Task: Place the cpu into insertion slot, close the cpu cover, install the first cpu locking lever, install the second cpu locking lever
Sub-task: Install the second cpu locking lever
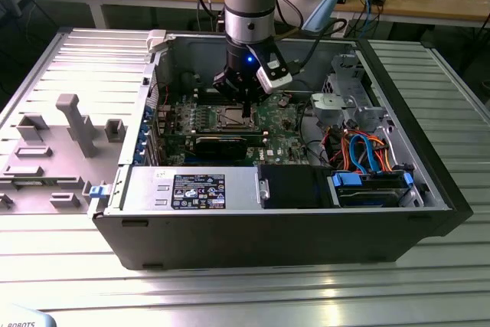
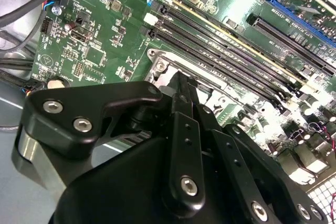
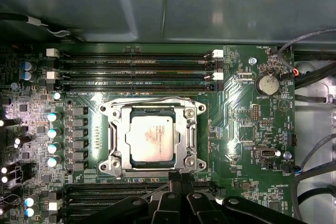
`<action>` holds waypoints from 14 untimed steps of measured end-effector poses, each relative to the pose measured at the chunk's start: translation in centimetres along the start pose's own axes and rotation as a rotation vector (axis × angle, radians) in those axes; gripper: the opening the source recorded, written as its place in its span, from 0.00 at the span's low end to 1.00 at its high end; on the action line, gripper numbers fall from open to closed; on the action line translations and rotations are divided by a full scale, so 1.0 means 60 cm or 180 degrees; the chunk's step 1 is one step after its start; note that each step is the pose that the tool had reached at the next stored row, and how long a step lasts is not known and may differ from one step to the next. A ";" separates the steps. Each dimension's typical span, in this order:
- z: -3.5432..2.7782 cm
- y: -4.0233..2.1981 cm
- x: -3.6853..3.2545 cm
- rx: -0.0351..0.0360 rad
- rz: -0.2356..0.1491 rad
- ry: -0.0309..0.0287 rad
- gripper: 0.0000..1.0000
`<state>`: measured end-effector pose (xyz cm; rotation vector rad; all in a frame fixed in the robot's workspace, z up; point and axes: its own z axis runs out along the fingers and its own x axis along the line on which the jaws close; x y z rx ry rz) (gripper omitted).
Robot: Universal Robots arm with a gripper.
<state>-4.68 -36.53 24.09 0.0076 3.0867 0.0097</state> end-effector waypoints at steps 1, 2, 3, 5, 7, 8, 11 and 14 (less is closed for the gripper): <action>0.000 0.000 0.000 0.0000 0.0000 0.0000 0.11; 0.000 0.000 0.000 0.0000 0.0000 0.0000 0.11; 0.000 0.000 0.000 0.0000 0.0000 0.0000 0.11; 0.000 0.000 0.000 0.0000 0.0000 0.0000 0.11; 0.000 0.000 0.000 0.0000 0.0000 0.0000 0.11; 0.000 0.000 0.000 0.0000 0.0000 0.0000 0.11; 0.000 0.000 0.000 0.0000 -0.0001 0.0029 0.11; 0.000 -0.001 0.000 0.0000 0.0001 0.0153 0.11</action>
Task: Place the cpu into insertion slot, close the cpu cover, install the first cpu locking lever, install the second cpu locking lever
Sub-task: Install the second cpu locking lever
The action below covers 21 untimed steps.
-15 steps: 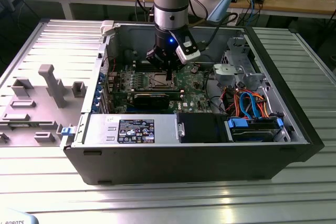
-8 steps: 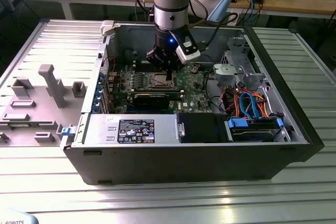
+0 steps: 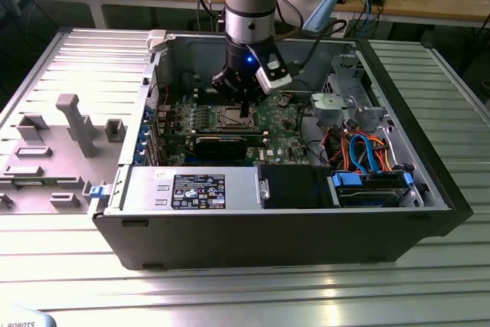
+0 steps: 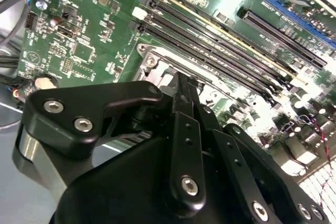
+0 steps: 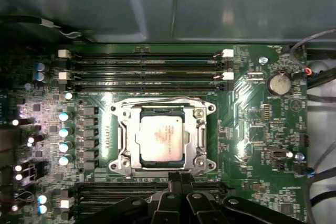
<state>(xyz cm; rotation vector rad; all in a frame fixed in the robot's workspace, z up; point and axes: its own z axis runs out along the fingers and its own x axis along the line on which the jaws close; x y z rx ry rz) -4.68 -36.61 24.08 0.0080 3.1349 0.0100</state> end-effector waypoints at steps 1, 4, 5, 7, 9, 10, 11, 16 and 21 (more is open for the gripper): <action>0.000 -0.010 0.000 -0.0017 0.0000 0.0005 0.11; 0.000 -0.024 0.000 -0.0042 0.0000 0.0007 0.11; 0.000 -0.027 0.000 -0.0048 0.0000 0.0007 0.11; 0.000 -0.030 0.000 -0.0051 0.0001 0.0007 0.11; 0.000 -0.030 0.000 -0.0050 0.0000 0.0007 0.11; 0.000 -0.030 0.000 -0.0052 0.0000 0.0007 0.11; 0.000 -0.030 0.000 -0.0060 0.0000 0.0009 0.11; 0.002 -0.035 0.003 -0.0190 0.0001 0.0033 0.11; 0.008 -0.038 0.028 -0.0218 -0.0047 0.0036 0.11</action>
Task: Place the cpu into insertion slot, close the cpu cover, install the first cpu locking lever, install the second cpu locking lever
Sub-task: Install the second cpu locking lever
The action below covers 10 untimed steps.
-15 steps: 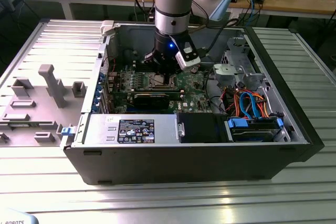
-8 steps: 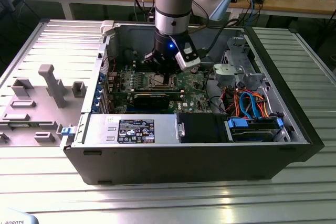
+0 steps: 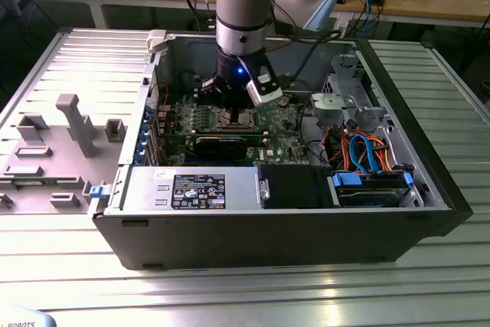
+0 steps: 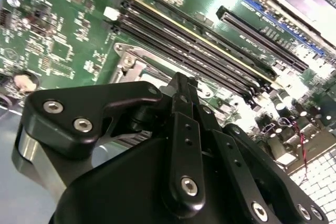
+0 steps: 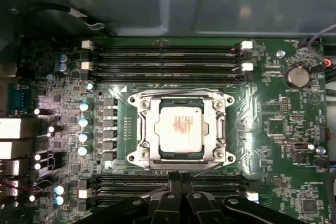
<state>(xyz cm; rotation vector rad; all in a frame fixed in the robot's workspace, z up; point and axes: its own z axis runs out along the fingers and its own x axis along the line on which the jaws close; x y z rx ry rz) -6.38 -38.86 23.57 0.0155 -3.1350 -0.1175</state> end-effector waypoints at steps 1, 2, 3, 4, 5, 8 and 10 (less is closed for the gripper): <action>0.001 0.000 0.002 0.0000 -0.0013 0.0001 0.11; 0.003 -0.001 0.004 0.0000 -0.0027 0.0003 0.11; 0.004 -0.002 0.006 -0.0001 -0.0040 0.0005 0.11; 0.006 -0.002 0.007 -0.0002 -0.0056 0.0006 0.11; 0.008 -0.003 0.009 -0.0003 -0.0072 0.0008 0.11; 0.010 -0.011 0.012 -0.0008 -0.0119 0.0012 0.11; 0.012 -0.013 0.013 -0.0037 -0.0120 0.0014 0.11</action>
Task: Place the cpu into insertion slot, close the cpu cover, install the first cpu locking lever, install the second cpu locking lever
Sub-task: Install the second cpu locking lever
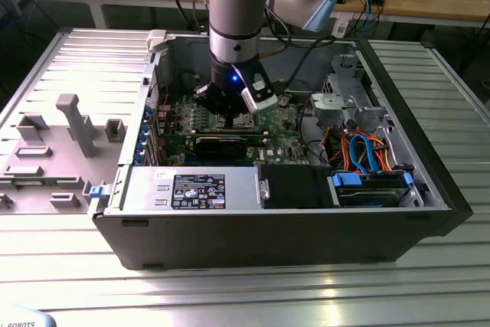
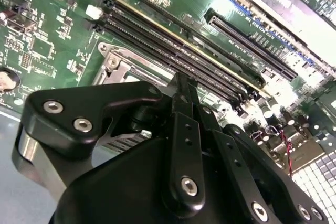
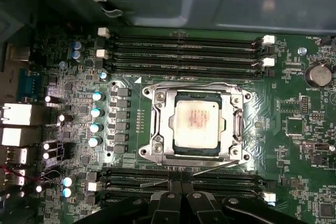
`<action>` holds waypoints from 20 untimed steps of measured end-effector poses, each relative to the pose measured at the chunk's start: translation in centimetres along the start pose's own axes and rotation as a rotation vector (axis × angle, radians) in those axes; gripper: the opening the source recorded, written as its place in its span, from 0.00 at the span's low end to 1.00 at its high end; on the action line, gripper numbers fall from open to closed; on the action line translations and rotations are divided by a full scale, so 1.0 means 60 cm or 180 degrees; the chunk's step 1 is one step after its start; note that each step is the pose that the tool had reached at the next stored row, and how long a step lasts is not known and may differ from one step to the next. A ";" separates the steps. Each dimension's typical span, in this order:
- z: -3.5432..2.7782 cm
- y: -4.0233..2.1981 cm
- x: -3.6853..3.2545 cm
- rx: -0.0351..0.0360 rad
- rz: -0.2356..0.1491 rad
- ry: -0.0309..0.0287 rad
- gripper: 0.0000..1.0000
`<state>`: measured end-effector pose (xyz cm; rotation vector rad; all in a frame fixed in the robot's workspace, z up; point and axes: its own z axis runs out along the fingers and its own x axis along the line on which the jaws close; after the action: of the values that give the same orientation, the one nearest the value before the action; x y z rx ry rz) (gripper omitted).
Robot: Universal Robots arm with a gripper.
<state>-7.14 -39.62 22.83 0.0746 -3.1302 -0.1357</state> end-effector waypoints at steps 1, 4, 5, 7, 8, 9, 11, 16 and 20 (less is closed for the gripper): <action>0.000 0.000 0.001 -0.0010 0.0000 0.0000 0.11; 0.002 -0.005 0.009 -0.0061 -0.0010 0.0001 0.11; 0.002 -0.006 0.012 -0.0070 -0.0012 0.0001 0.11; 0.003 -0.007 0.016 -0.0081 -0.0016 0.0004 0.11; 0.003 -0.008 0.018 -0.0084 -0.0018 0.0005 0.11; 0.004 -0.009 0.020 -0.0087 -0.0019 0.0005 0.11; 0.005 -0.011 0.023 -0.0095 -0.0023 0.0007 0.11; 0.011 -0.013 0.030 -0.0108 -0.0036 0.0013 0.11; 0.016 -0.014 0.034 -0.0115 -0.0051 0.0020 0.11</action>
<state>-9.12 -40.47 21.82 0.0995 -3.1200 -0.1914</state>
